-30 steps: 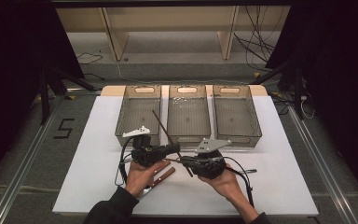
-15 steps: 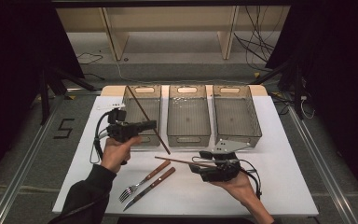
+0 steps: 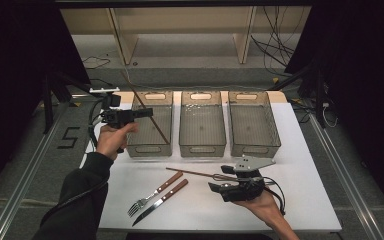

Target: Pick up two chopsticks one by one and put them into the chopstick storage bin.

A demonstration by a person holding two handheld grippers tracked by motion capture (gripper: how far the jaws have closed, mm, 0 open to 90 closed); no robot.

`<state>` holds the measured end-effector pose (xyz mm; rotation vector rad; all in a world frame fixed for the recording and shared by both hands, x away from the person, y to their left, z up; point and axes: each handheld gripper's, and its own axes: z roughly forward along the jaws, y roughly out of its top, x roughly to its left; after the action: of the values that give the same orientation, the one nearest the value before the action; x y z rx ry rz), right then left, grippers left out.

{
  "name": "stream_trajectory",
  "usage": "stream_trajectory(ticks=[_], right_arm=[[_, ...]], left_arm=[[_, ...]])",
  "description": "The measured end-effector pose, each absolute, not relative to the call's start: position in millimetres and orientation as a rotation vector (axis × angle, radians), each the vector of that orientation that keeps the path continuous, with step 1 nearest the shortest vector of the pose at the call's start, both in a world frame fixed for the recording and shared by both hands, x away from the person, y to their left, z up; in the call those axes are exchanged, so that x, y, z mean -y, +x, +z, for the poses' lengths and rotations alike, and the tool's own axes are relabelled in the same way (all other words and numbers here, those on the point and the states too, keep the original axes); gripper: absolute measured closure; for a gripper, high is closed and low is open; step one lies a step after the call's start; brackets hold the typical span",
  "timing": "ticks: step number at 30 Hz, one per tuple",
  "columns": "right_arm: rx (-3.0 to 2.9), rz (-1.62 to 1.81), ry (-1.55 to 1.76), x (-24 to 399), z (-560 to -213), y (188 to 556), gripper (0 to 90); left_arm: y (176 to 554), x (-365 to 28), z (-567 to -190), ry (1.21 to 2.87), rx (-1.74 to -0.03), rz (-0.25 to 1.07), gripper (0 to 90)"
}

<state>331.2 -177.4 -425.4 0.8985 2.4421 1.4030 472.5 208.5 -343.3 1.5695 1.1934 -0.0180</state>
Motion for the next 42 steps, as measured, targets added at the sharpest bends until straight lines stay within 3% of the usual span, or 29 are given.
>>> stream_trajectory(ticks=[6,20,42], right_arm=[[-2.416,1.404,0.909,183,-426,329,27.0],[-2.425,1.388,0.898,184,-429,326,26.6],[-2.428,1.386,0.883,183,-429,323,26.7]], left_arm=[[492,-211,-347,1.591,-1.254,0.043,84.3],[520,-201,-359,1.618,-1.344,0.023,84.3],[527,-186,-388,1.689,-1.412,-0.037,84.0]])
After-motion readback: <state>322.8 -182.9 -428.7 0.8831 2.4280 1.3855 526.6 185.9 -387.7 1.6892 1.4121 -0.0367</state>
